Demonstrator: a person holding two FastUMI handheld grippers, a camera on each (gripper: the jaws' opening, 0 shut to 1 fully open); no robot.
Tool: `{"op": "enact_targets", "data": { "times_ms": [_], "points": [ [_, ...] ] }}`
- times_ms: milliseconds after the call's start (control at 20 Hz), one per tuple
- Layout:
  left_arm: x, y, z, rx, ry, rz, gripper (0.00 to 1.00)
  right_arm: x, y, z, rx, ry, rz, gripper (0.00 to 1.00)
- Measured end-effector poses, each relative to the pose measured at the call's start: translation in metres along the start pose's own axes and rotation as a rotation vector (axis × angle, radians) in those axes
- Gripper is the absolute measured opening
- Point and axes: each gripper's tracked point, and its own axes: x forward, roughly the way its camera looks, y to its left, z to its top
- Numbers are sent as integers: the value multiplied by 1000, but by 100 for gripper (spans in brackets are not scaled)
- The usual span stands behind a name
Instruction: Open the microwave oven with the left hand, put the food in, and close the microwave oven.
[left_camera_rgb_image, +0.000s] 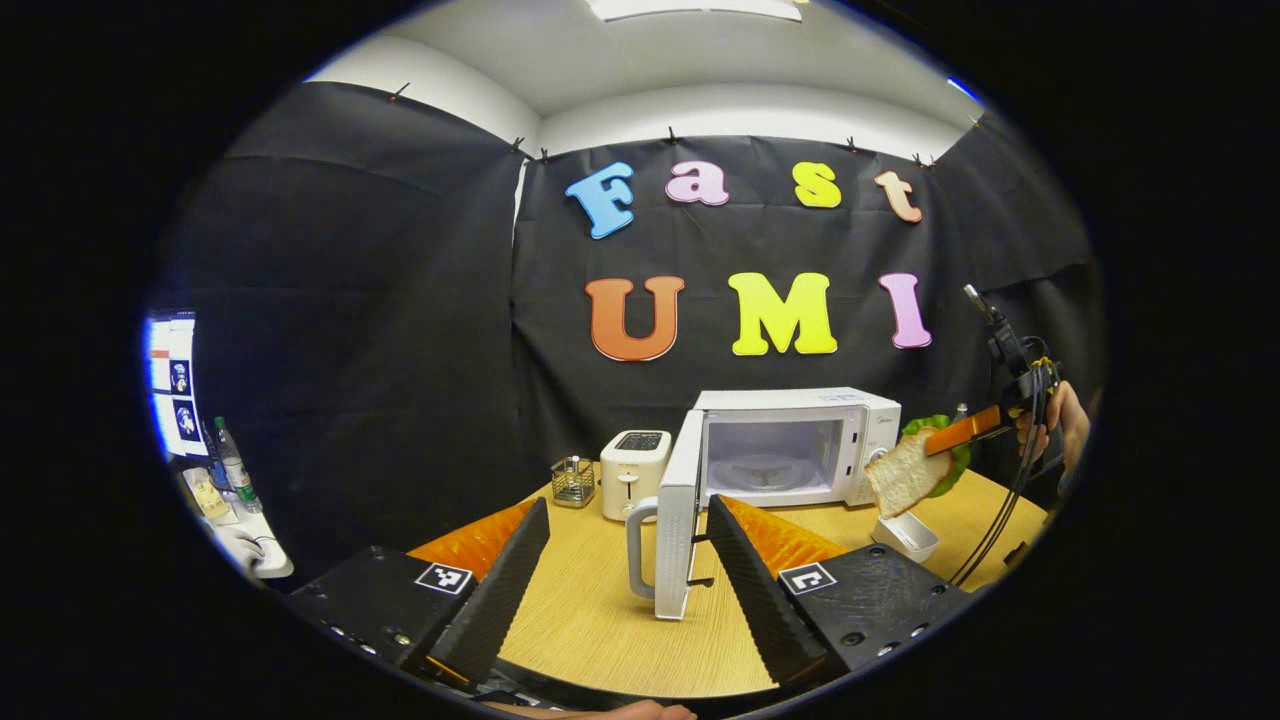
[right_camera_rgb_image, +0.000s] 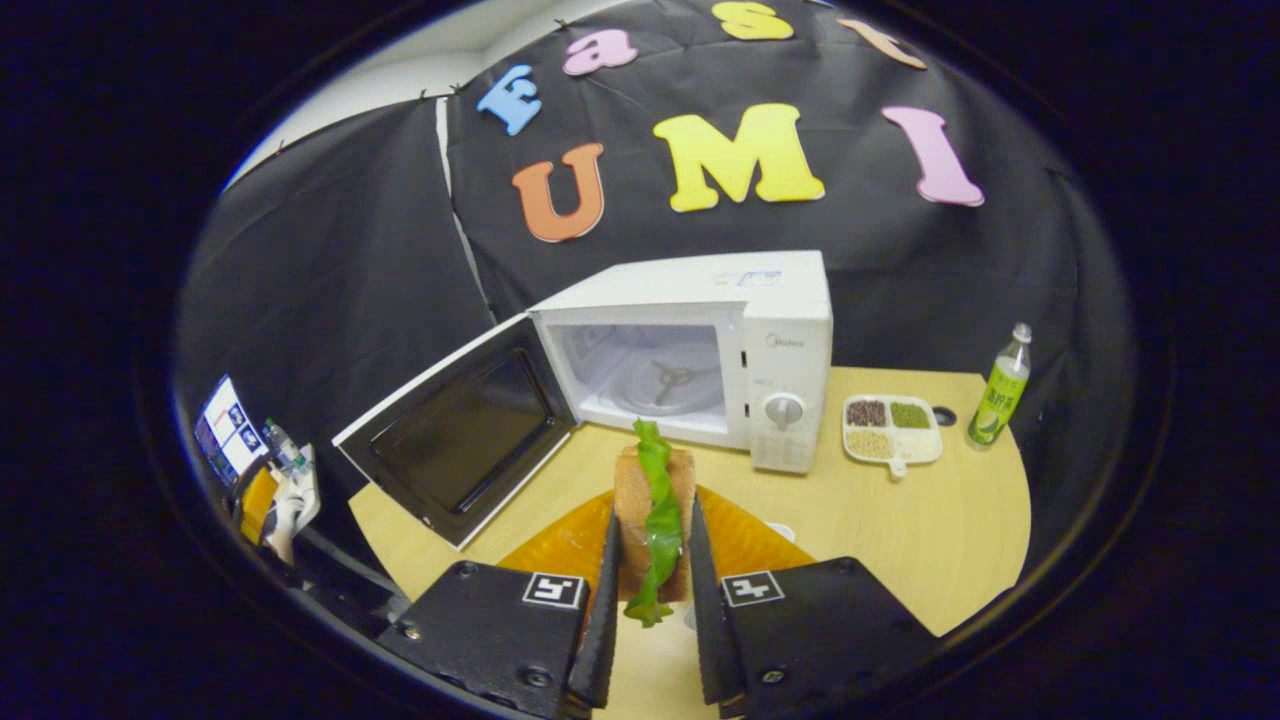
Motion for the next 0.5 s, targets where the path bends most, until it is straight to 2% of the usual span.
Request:
{"op": "enact_targets", "data": {
  "times_ms": [150,200,250,350,500],
  "points": [
    [-10,-7,-2,-8,10,-22,95,23,33,17,-113,-155,-43,29],
    [-15,-10,0,-13,8,-32,95,31,46,23,-140,-206,-50,37],
    [-18,-13,3,-19,3,-41,95,40,57,25,-164,-243,-60,37],
    [-23,-10,6,-30,-9,-51,95,61,77,22,-182,-278,-85,37],
    [-24,-6,8,-38,-22,-47,95,100,102,9,-168,-273,-78,37]
  ]
}}
